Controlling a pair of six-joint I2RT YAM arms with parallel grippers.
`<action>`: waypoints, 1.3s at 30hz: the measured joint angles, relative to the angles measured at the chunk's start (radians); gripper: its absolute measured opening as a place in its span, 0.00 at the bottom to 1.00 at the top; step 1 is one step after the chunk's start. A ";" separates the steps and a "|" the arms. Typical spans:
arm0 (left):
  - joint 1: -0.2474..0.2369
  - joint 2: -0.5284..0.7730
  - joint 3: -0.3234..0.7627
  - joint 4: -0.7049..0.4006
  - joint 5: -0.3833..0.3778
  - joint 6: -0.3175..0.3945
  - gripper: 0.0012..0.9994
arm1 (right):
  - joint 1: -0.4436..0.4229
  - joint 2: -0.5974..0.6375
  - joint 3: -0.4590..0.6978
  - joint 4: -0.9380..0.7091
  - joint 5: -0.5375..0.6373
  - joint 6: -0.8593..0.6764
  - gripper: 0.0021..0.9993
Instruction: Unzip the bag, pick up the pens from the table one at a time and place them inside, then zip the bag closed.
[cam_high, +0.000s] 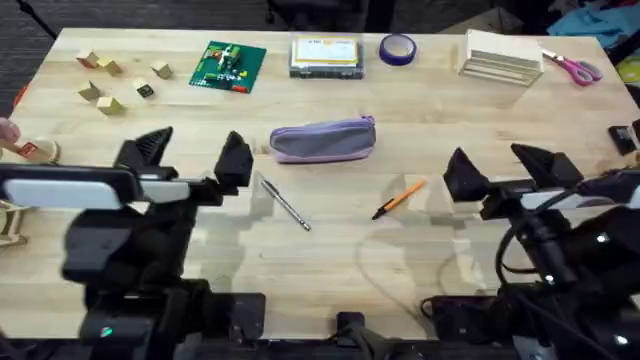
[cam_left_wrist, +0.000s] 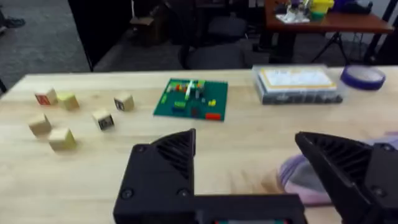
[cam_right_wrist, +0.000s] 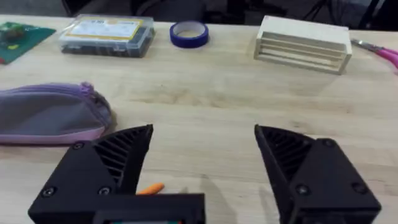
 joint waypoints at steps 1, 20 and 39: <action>0.000 0.015 0.026 -0.010 0.000 0.000 0.99 | 0.000 0.001 0.019 -0.036 -0.003 0.000 1.00; 0.000 0.742 0.777 -0.232 0.027 0.012 0.99 | 0.000 0.462 0.720 -0.367 0.014 0.000 1.00; 0.000 1.000 1.071 -0.692 0.188 0.857 0.99 | 0.000 0.715 0.959 -0.516 0.013 -0.031 1.00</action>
